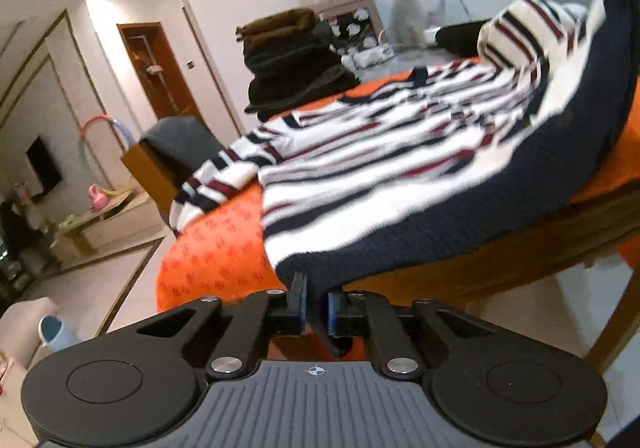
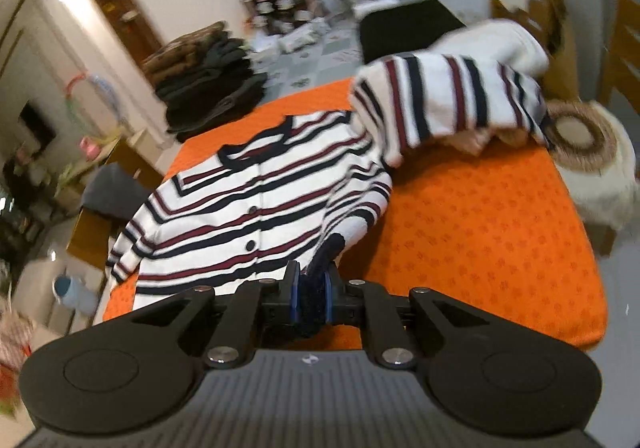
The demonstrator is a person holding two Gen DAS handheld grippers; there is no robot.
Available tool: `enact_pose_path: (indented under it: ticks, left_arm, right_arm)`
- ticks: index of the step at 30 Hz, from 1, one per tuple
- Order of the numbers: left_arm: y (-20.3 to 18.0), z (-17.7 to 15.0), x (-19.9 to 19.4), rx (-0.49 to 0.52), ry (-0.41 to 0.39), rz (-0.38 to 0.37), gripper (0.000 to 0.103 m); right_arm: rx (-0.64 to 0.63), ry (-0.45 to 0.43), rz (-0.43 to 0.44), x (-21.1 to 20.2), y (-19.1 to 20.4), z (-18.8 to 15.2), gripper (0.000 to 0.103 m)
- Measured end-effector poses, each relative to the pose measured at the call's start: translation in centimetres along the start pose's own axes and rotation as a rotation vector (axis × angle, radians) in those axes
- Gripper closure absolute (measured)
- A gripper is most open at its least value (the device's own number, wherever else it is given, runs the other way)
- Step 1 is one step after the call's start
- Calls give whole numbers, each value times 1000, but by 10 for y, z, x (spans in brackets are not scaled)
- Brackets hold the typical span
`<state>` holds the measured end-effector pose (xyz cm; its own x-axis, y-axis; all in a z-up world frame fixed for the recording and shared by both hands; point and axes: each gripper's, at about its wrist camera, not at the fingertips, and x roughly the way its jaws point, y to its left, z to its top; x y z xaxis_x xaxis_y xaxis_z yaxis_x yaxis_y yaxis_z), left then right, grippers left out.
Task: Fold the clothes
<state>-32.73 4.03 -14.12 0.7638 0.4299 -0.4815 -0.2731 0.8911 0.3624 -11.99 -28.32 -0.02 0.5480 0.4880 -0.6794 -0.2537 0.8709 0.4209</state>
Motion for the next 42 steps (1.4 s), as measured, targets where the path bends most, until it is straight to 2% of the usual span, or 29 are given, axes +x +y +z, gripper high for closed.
enact_pose_path:
  ticks: [5,8,13,19,21,23,25,27,28,30,32,34,35,40,42]
  left_arm:
    - [20,36,-1,40,-49,-26,95]
    - [32,63,15,41,-34,-43,96]
    - [54,110,65,10,38,-88,96]
    - [58,144,151,-3,159,-139,95]
    - [58,148,180,-16,218,-154,95]
    - [63,150,201,-75,258,-174,90]
    - [75,151,207,-185,245,-224,87]
    - [88,149,207,-271,230,-247,78]
    - [95,147,205,-306,228,-255,70]
    - [108,143,201,-365,233,-269,65]
    - [122,137,193,-425,230,-305,61]
    - [133,130,185,-470,229,-357,48]
    - [137,126,182,-482,235,-386,45]
    - [140,109,175,-500,291,-485,44]
    - [139,103,176,-515,300,-511,44]
  right_arm:
    - [125,-29,-29,10,-15,-2,89]
    - [194,-49,-43,17,-24,0,89]
    - [226,-75,-45,47,-29,27,89]
    - [229,-16,-53,123,-38,71,89]
    - [213,19,-67,149,-40,83,85]
    - [165,58,-102,171,-38,91,80]
    - [97,84,-121,182,-36,97,70]
    - [35,94,-113,185,-34,100,47]
    - [3,94,-109,184,-34,101,43]
    - [-51,86,-101,179,-35,100,38]
    - [-78,86,-95,173,-39,99,37]
    - [-97,96,-100,168,-44,94,38]
    - [-106,101,-103,166,-47,91,38]
    - [-131,127,-73,165,-54,76,42]
    - [-133,135,-48,170,-54,73,51]
